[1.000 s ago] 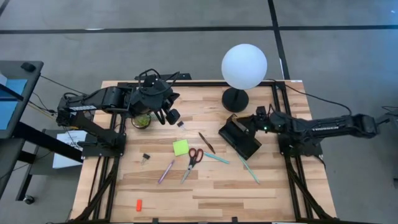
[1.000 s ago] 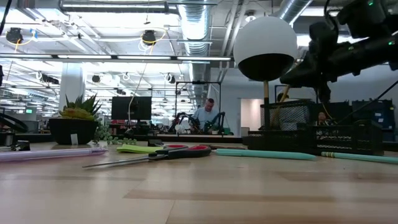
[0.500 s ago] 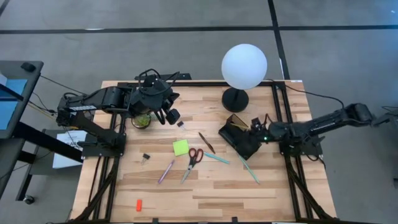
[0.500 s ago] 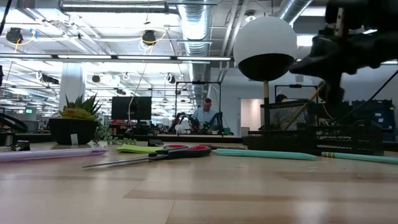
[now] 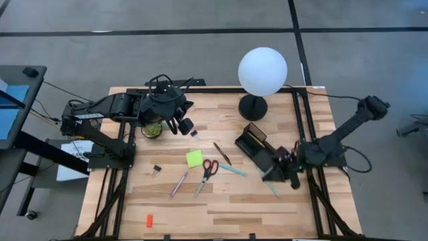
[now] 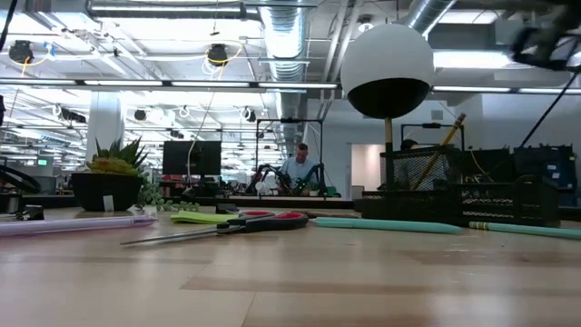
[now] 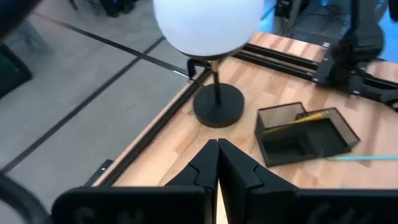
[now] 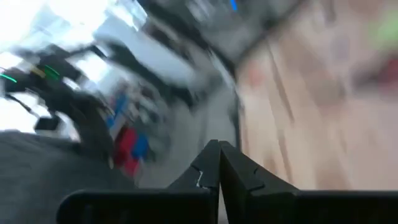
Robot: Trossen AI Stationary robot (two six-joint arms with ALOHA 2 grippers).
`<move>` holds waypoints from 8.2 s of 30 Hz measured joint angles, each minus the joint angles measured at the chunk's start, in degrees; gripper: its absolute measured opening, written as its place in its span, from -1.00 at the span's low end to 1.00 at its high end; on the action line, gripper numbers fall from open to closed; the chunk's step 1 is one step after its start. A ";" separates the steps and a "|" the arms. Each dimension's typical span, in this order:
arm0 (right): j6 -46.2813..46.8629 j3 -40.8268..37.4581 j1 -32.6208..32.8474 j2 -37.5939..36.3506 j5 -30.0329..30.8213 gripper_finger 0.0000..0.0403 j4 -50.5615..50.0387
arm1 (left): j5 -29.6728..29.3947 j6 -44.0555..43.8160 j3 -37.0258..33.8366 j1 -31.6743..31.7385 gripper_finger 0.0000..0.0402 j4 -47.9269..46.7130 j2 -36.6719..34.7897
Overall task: Pick and place office supplies into organizer
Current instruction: Put the blue pencil into the black desk organizer
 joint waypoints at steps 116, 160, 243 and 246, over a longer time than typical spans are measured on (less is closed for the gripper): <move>56.75 24.81 20.19 47.51 23.96 -0.52 -63.27 | -0.04 1.68 0.02 0.05 -1.00 -5.75 -0.98; 25.28 26.15 10.00 44.89 17.15 -0.52 -53.31 | 0.48 0.45 0.02 -0.08 -1.00 -3.72 -0.98; -31.51 22.17 -15.38 50.76 -5.07 -0.52 -29.60 | 2.12 0.87 0.02 -0.11 -1.00 -6.97 -0.96; -31.23 21.85 -14.96 48.98 -4.07 -0.52 -30.16 | 2.19 0.47 0.02 -0.13 -1.00 -7.77 -0.96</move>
